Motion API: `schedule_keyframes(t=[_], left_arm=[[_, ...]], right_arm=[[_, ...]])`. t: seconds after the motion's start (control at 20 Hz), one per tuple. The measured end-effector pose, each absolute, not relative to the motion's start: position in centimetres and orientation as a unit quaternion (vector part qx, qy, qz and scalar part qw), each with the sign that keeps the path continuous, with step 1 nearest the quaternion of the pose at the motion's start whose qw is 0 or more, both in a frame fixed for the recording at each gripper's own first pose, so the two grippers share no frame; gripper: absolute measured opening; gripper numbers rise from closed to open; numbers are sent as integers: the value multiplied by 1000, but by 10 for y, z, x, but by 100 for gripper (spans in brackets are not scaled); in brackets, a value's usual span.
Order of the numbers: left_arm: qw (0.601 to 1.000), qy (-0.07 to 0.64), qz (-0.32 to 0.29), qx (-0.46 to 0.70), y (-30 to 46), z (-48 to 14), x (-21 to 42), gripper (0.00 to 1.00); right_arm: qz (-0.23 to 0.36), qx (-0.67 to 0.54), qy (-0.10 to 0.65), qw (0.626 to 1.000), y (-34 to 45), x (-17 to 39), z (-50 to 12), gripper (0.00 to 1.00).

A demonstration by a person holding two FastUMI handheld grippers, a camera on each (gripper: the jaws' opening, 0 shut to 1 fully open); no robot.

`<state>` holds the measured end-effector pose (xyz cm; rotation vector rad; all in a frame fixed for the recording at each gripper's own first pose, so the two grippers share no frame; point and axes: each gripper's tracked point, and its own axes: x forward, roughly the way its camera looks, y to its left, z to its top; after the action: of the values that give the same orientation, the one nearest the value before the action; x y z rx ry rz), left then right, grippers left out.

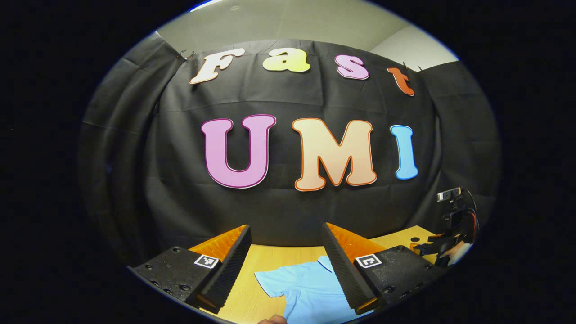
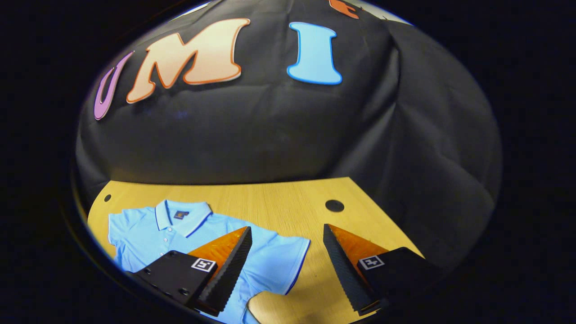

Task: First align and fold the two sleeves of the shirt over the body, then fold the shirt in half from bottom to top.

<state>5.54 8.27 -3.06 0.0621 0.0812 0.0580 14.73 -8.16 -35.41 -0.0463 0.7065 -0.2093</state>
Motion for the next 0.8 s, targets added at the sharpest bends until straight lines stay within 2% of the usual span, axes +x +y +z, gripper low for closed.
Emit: schedule_keyframes(t=[0.4,0.55,0.8], left_arm=[[997,59,29,33,85,-45,64,94],[997,58,25,37,82,-43,67,94],[997,57,21,40,78,-43,70,94]], right_arm=[[-119,-13,421,899,-92,141,-430,99],[-128,-14,444,887,-97,135,-445,99],[-112,13,469,876,-86,128,-460,99]])
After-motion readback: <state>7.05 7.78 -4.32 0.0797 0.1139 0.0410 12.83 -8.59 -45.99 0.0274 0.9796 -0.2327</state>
